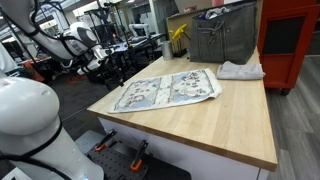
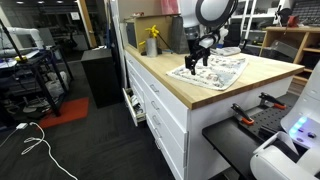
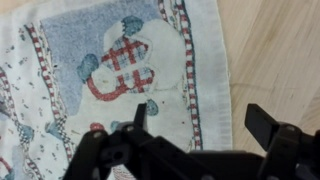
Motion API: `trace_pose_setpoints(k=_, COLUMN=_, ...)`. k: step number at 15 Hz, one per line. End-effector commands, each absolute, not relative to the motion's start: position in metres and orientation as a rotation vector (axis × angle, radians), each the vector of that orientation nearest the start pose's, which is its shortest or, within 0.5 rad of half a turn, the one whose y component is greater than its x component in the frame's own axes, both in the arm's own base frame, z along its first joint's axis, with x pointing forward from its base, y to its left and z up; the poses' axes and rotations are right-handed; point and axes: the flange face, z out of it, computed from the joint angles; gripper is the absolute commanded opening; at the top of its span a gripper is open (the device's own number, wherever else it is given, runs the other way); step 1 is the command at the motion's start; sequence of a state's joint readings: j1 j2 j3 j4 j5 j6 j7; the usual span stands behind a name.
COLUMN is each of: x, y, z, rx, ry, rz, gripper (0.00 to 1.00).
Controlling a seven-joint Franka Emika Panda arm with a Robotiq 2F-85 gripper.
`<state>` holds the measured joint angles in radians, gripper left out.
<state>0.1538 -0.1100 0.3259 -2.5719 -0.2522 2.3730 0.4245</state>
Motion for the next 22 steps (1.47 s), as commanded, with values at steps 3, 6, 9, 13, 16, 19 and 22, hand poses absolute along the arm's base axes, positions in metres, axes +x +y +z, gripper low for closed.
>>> trace_pose_setpoints(k=3, x=0.374, y=0.204, z=0.275, rx=-3.370, ry=-0.439, rz=0.065, gripper=1.00)
trace_pose_setpoints(k=6, x=0.363, y=0.203, z=0.265, rx=-3.375, ry=-0.462, rz=0.104, gripper=1.00)
trace_pose_setpoints(k=9, x=0.352, y=0.191, z=0.252, rx=-3.389, ry=-0.470, rz=0.160, gripper=1.00)
trace_pose_setpoints(k=13, x=0.342, y=0.171, z=0.235, rx=-3.404, ry=-0.434, rz=0.250, gripper=1.00)
trace_pose_setpoints(k=16, x=0.333, y=0.161, z=0.231, rx=-3.384, ry=-0.410, rz=0.312, gripper=1.00)
trace_pose_setpoints(k=19, x=0.330, y=0.161, z=0.230, rx=-3.384, ry=-0.385, rz=0.321, gripper=1.00)
trace_pose_setpoints(k=22, x=0.321, y=0.160, z=0.228, rx=-3.369, ry=-0.361, rz=0.359, gripper=1.00)
